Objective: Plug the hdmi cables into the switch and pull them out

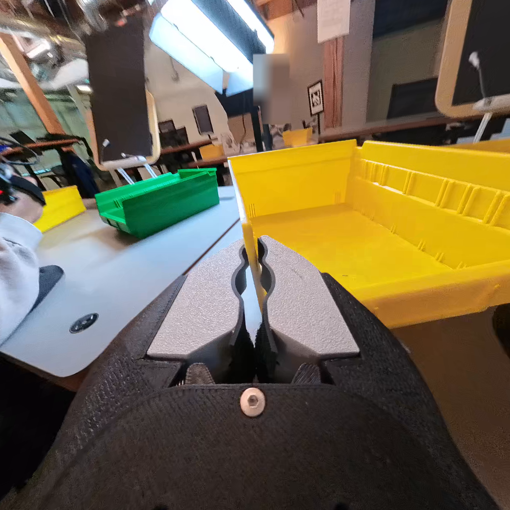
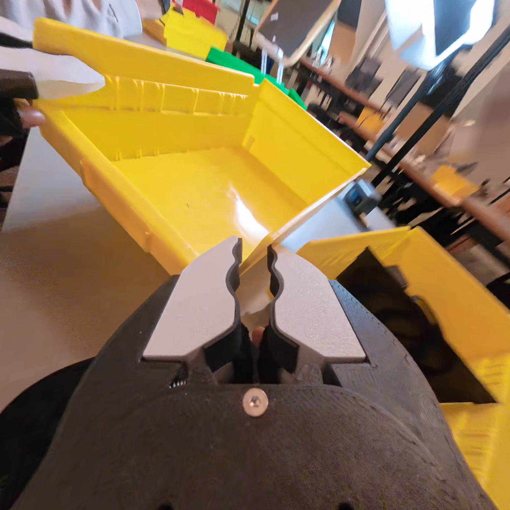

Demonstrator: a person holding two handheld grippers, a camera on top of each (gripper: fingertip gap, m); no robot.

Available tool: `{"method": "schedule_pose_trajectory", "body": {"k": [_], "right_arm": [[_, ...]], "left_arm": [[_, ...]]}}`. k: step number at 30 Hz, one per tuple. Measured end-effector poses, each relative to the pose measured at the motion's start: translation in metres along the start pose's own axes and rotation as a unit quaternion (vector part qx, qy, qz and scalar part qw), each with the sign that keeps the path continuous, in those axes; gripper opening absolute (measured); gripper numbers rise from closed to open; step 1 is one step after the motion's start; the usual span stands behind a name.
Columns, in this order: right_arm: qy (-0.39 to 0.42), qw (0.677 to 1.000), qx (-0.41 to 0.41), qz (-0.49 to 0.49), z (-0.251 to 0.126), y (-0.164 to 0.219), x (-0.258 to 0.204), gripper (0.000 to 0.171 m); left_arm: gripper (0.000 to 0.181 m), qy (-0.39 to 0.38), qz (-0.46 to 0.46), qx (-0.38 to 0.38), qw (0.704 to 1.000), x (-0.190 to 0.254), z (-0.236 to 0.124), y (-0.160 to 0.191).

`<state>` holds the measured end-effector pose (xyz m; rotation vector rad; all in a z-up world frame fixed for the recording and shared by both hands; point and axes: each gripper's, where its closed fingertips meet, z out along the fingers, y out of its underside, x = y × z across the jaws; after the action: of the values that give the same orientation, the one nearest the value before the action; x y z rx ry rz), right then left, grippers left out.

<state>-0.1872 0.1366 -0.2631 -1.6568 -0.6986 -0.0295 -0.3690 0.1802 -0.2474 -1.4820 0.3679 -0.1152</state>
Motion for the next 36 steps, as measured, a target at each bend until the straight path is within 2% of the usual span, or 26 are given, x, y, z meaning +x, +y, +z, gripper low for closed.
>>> {"method": "schedule_pose_trajectory", "body": {"k": [5,9,13,17,22,27,32,36], "right_arm": [[0.069,0.992,0.072,-0.073,-0.039,-0.034,0.031,0.016],[0.142,0.980,0.102,-0.099,-0.095,-0.039,0.076,0.016],[0.221,0.967,0.090,-0.088,-0.166,-0.019,0.124,0.017],[0.297,0.952,0.044,-0.063,-0.236,0.020,0.163,0.016],[0.346,0.938,-0.015,-0.022,-0.300,0.081,0.195,0.016],[0.378,0.924,-0.050,0.039,-0.334,0.159,0.226,0.015],[0.406,0.908,-0.084,0.067,-0.352,0.203,0.238,0.013],[0.404,0.906,-0.110,0.065,-0.357,0.213,0.241,0.013]], "left_arm": [[0.007,0.018,-0.054,0.125,0.991,0.024,-0.017,-0.061],[0.009,0.081,-0.055,0.201,0.975,0.080,-0.018,-0.111],[0.011,0.178,-0.049,0.237,0.954,0.163,-0.011,-0.151],[0.011,0.259,-0.031,0.232,0.937,0.253,-0.006,-0.168],[0.011,0.330,-0.030,0.181,0.926,0.351,-0.001,-0.157],[0.012,0.386,0.012,0.094,0.918,0.441,0.011,-0.122],[0.013,0.408,0.049,0.043,0.910,0.485,0.016,-0.084],[0.016,0.429,0.055,0.005,0.901,0.497,0.014,-0.061]]}}
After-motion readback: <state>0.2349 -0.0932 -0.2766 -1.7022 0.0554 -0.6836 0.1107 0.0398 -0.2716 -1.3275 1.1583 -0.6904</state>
